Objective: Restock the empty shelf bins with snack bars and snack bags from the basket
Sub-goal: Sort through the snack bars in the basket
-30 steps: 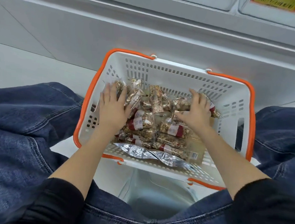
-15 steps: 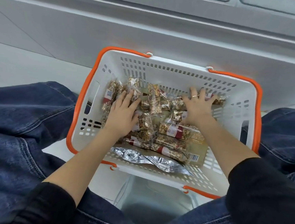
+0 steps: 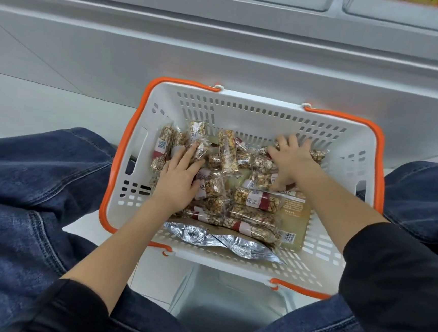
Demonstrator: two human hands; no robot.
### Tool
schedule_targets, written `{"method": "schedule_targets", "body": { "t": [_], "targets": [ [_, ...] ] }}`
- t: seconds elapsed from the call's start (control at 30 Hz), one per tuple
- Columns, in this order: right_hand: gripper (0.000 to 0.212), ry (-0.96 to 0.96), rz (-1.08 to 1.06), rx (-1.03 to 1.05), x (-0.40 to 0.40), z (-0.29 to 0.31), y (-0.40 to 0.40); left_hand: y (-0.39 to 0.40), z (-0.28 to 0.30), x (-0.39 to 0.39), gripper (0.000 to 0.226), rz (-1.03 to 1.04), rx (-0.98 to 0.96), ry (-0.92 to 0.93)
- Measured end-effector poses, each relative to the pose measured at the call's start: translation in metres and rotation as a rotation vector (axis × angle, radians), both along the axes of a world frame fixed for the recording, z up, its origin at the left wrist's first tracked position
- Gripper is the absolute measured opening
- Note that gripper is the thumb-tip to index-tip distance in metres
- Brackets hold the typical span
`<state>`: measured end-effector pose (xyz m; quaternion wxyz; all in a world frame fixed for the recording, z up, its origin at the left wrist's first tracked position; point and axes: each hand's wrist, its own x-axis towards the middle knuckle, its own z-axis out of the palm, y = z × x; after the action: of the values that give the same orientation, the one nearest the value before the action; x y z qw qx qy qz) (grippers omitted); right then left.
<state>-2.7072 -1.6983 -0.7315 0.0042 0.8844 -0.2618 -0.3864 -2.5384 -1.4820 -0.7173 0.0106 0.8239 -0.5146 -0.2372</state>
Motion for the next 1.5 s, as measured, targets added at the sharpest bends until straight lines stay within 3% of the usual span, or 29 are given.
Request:
{"method": "schedule_targets", "body": {
  "t": [0.1, 0.4, 0.6, 0.87, 1.0, 1.1, 1.27, 1.37, 1.5],
  "targets": [
    [0.129, 0.072, -0.018, 0.029, 0.005, -0.002, 0.005, 0.001, -0.002, 0.001, 0.049, -0.001, 0.021, 0.004],
    [0.115, 0.055, 0.075, -0.026, 0.014, -0.002, 0.011, -0.001, -0.007, 0.010, 0.046, 0.070, 0.001, 0.052],
    [0.110, -0.034, 0.087, -0.044, -0.003, 0.003, 0.016, 0.005, -0.013, 0.019, 0.049, 0.036, 0.001, 0.031],
    [0.105, -0.254, -0.077, -0.021, -0.017, 0.031, 0.021, 0.001, -0.010, 0.019, 0.056, 0.061, 0.010, 0.089],
    [0.099, -0.432, -0.177, 0.035, -0.002, 0.060, 0.033, 0.002, -0.006, 0.018, 0.046, 0.056, -0.084, 0.043],
    [0.100, -0.527, -0.067, 0.044, 0.021, 0.083, 0.055, 0.002, 0.006, 0.025, 0.041, 0.203, -0.264, 0.093],
    [0.099, -0.650, 0.305, 0.014, 0.075, 0.103, 0.100, 0.005, 0.045, 0.044, 0.039, 0.505, -0.542, 0.248],
    [0.092, -0.622, 0.497, 0.007, 0.108, 0.091, 0.124, 0.012, 0.060, 0.057, 0.036, 0.572, -0.666, 0.211],
    [0.091, -0.479, 0.445, 0.048, 0.120, 0.058, 0.145, 0.023, 0.064, 0.054, 0.036, 0.657, -0.665, 0.226]
  ]
}}
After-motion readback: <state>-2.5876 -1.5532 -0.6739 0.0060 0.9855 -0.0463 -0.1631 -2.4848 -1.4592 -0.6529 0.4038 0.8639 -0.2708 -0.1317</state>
